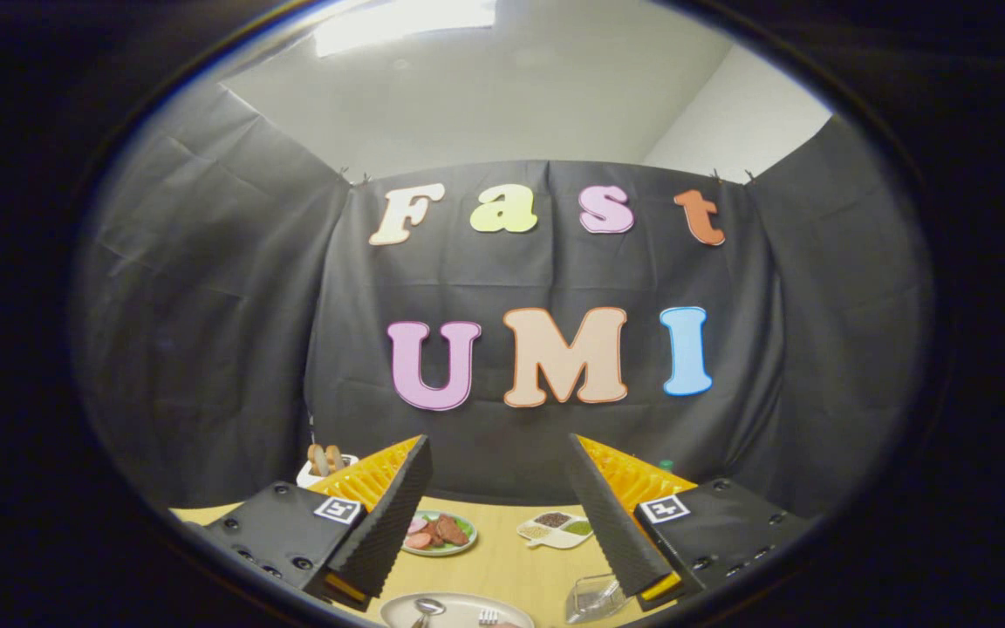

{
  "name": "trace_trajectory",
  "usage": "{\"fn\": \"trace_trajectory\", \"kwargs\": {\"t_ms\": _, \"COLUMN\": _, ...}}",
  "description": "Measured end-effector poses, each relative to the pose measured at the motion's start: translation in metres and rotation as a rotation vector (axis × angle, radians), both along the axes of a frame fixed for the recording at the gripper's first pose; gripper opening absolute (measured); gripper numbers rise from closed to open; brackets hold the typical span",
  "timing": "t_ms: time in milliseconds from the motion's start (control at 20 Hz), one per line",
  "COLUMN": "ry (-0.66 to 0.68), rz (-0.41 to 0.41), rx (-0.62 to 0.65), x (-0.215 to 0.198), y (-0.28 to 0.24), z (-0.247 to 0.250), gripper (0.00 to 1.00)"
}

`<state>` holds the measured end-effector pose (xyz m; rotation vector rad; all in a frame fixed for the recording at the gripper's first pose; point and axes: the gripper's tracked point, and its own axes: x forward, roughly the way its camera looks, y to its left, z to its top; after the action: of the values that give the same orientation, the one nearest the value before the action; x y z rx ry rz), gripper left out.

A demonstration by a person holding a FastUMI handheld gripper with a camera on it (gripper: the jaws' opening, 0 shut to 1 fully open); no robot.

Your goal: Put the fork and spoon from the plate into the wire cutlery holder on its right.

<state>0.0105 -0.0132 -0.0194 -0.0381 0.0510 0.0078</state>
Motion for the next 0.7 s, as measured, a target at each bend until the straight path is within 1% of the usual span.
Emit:
{"fn": "trace_trajectory", "kwargs": {"t_ms": 200, "ry": 0.048, "rz": 0.010, "rx": 0.003, "x": 0.002, "y": -0.004, "z": -0.022, "gripper": 0.99}}
{"fn": "trace_trajectory", "kwargs": {"t_ms": 500, "ry": 0.205, "rz": 0.034, "rx": -0.011, "x": -0.005, "y": -0.004, "z": -0.082, "gripper": 0.99}}
{"fn": "trace_trajectory", "kwargs": {"t_ms": 700, "ry": 0.318, "rz": 0.068, "rx": -0.023, "x": -0.012, "y": 0.003, "z": -0.123, "gripper": 0.99}}
